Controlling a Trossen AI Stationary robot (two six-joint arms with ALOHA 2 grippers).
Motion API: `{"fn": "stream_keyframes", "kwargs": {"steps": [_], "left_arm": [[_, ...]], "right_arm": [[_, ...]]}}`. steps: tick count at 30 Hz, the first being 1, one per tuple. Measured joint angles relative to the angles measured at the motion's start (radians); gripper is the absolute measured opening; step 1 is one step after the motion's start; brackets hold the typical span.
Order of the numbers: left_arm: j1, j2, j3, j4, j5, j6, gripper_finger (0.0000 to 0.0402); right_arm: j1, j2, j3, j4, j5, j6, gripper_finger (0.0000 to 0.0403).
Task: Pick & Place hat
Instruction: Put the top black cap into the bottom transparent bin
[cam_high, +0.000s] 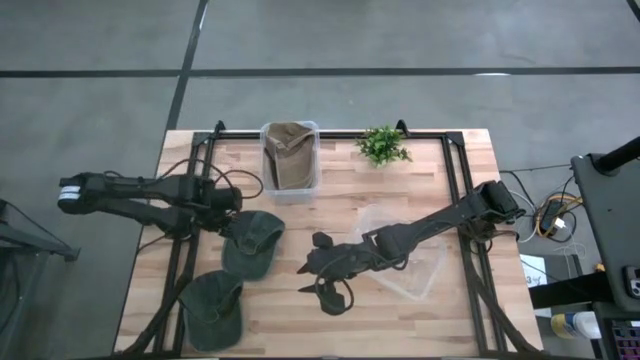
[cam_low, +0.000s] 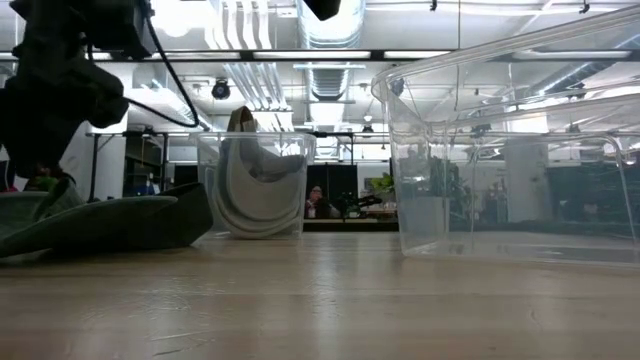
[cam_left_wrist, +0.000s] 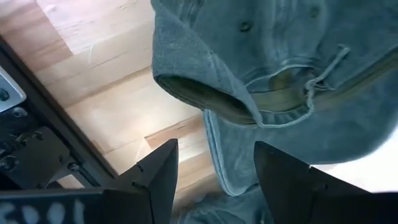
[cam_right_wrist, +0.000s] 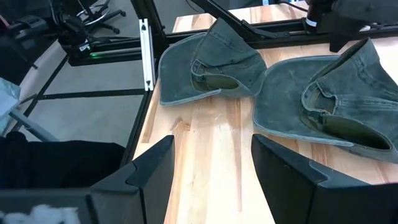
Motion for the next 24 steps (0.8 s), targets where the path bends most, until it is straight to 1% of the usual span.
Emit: {"fn": "stream_keyframes", "kwargs": {"steps": [7, 11, 15, 19, 24], "left_arm": [[-0.02, 0.097, 0.0, 0.016, 0.006, -0.006, 0.0202], [-0.029, 0.162, -0.002, 0.083, 0.076, -0.009, 0.0202], [-0.038, 0.221, -0.002, 0.101, 0.109, -0.001, 0.0202], [-0.048, 0.255, -0.002, 0.127, 0.119, 0.021, 0.0202], [-0.061, 0.273, -0.001, 0.227, 0.125, 0.048, 0.0202]], "right_arm": [[0.004, 0.0, 0.0, 0.0, 0.001, 0.0, 0.0205], [0.006, 0.0, 0.0, 0.0, 0.001, -0.003, 0.0205], [0.008, 0.0, 0.0, 0.0, 0.001, -0.003, 0.0205], [0.015, 0.0, 0.0, 0.0, 0.001, -0.004, 0.0205], [0.019, 0.0, 0.0, -0.001, -0.001, -0.018, 0.0205]]}}
